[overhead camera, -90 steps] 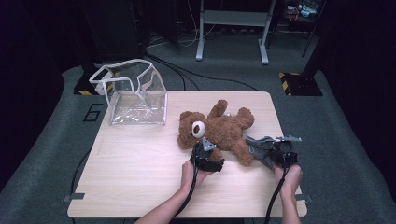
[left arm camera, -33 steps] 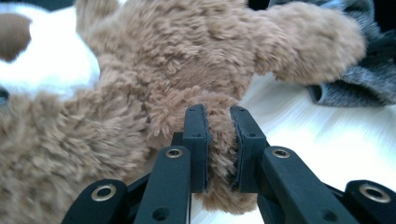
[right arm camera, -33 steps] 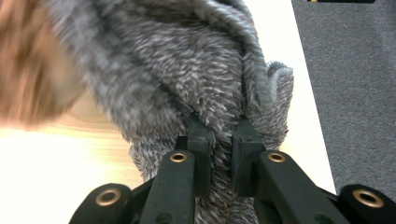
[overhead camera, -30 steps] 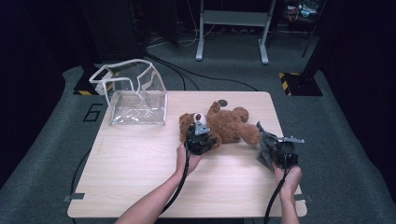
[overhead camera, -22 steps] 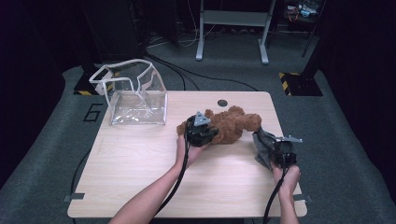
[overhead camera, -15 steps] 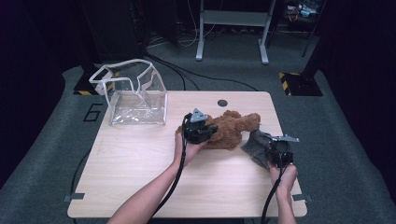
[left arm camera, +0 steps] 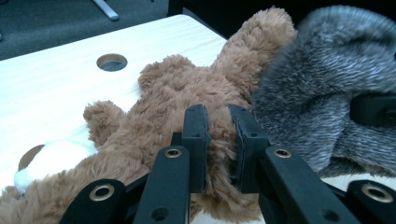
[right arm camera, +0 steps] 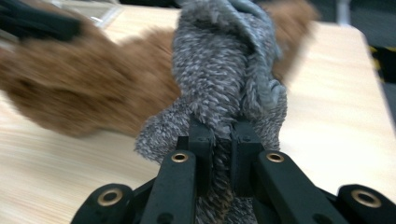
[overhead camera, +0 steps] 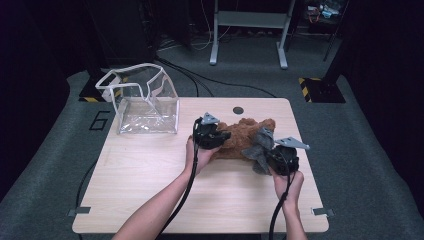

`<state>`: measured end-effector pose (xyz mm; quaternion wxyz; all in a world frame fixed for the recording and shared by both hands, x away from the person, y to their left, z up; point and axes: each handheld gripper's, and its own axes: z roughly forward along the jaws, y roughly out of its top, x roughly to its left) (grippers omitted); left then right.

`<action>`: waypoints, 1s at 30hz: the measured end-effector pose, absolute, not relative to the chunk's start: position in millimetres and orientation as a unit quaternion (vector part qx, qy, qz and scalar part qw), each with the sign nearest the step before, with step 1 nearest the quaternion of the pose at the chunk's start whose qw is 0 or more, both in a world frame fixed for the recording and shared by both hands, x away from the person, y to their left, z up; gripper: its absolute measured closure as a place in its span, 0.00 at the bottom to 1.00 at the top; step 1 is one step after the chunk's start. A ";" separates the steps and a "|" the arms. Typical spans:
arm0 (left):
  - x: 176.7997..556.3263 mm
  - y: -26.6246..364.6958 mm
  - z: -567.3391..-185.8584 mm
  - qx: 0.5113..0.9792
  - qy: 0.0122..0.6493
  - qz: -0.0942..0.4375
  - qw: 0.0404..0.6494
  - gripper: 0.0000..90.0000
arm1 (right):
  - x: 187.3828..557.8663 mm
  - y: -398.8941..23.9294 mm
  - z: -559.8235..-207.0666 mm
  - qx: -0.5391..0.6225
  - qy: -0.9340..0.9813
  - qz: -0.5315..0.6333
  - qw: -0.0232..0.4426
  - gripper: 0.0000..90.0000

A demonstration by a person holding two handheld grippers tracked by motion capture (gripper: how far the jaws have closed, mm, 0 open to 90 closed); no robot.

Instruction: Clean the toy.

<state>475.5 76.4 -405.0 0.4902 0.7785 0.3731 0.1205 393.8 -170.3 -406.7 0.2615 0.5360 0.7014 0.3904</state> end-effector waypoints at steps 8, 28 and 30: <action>479.6 76.1 -403.8 0.782 0.378 0.117 0.482 0.79 | 435.4 -113.6 -400.5 0.491 0.749 0.387 0.218 0.91; 453.1 90.8 -422.0 0.800 0.376 0.112 0.454 0.44 | 464.4 -91.5 -424.2 0.520 0.742 0.370 0.206 0.91; 451.4 91.6 -424.0 0.801 0.375 0.113 0.452 0.45 | 465.2 -91.6 -425.0 0.521 0.739 0.373 0.205 0.91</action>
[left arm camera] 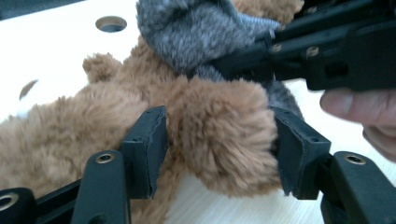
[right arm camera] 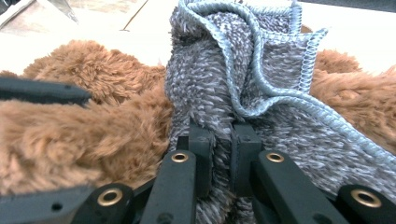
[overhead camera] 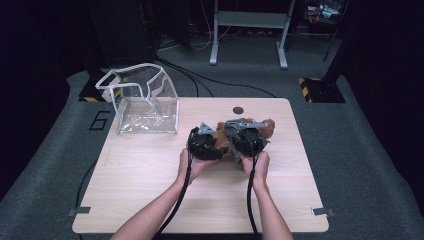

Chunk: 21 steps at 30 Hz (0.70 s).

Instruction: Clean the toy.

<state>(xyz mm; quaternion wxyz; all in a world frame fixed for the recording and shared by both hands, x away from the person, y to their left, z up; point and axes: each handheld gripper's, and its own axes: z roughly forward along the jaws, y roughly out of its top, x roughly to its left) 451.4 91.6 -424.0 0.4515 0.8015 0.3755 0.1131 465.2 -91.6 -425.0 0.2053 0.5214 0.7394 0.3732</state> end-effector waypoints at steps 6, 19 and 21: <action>450.9 92.5 -423.1 0.794 0.376 0.133 0.458 0.76 | 465.6 -92.3 -425.8 0.523 0.736 0.380 0.203 0.91; 470.1 102.8 -415.4 0.780 0.398 0.116 0.468 0.75 | 427.1 -91.6 -389.9 0.478 0.729 0.442 0.211 0.91; 469.6 102.7 -414.0 0.778 0.403 0.118 0.467 0.71 | 432.3 -85.3 -393.4 0.475 0.740 0.427 0.209 0.91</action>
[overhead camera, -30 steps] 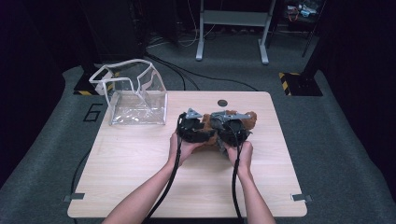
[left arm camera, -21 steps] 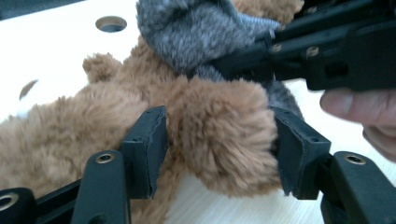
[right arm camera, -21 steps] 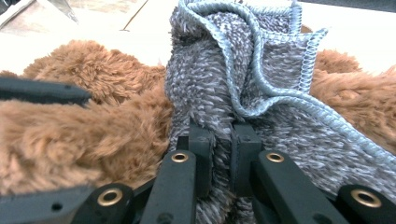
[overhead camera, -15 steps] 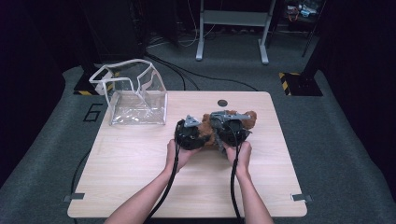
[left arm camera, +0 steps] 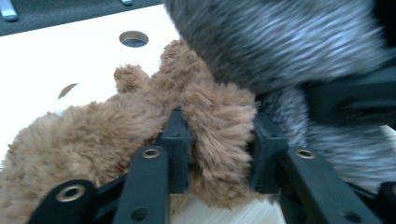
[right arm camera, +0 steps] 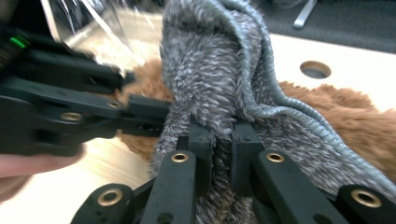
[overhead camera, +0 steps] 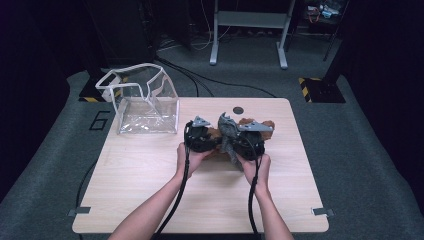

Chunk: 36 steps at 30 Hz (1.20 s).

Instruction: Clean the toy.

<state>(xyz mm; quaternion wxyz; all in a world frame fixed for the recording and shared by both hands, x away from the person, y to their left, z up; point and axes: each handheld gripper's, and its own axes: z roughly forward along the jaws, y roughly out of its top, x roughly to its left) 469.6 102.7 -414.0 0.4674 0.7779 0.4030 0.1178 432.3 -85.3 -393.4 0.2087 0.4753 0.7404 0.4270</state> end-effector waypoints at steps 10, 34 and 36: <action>463.5 112.6 -413.6 0.784 0.397 0.138 0.456 0.74 | 463.4 -83.0 -426.6 0.509 0.747 0.372 0.214 0.91; 462.5 124.6 -413.9 0.772 0.408 0.145 0.465 0.70 | 442.1 -170.2 -406.6 0.576 0.676 0.342 0.308 0.91; 462.5 123.6 -413.7 0.771 0.408 0.146 0.466 0.69 | 437.1 -160.7 -403.4 0.553 0.689 0.365 0.292 0.91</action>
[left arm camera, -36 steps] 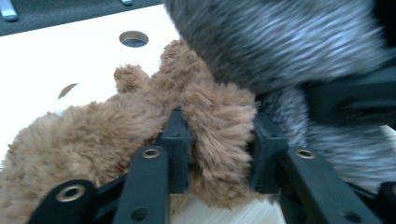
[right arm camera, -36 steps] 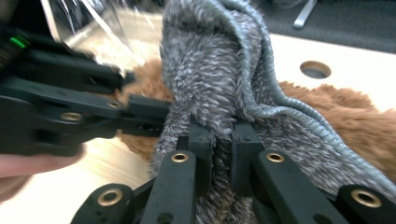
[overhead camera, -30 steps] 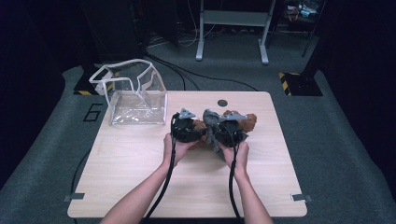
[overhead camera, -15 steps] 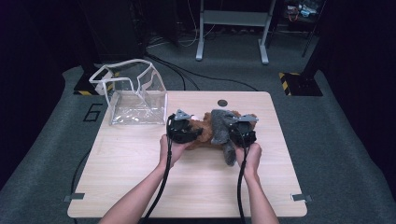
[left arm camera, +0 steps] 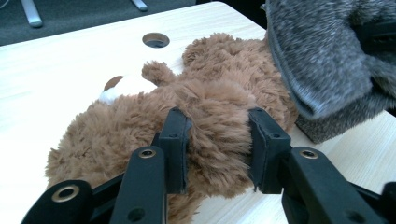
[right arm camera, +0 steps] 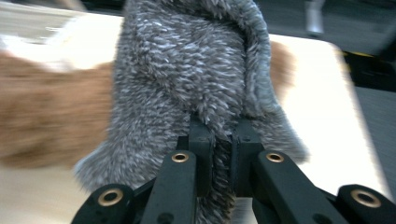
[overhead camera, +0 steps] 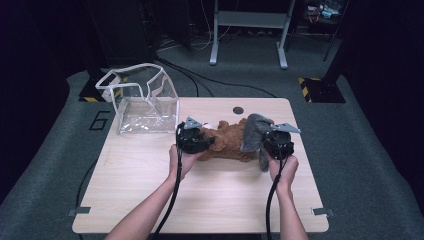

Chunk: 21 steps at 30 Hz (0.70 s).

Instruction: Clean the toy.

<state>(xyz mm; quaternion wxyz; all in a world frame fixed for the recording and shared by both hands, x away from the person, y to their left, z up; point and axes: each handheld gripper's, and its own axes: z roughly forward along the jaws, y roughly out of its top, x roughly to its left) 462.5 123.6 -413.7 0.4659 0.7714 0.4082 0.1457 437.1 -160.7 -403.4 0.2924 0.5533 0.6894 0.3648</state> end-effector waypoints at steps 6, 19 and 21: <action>464.8 121.2 -413.3 0.771 0.409 0.149 0.464 0.71 | 426.8 -113.1 -398.1 0.485 0.734 0.420 0.225 0.91; 466.4 121.4 -413.3 0.775 0.407 0.146 0.460 0.74 | 452.3 -71.3 -411.5 0.483 0.767 0.345 0.244 0.91; 467.3 122.2 -414.0 0.774 0.407 0.146 0.462 0.74 | 457.2 -84.4 -412.4 0.500 0.759 0.330 0.254 0.91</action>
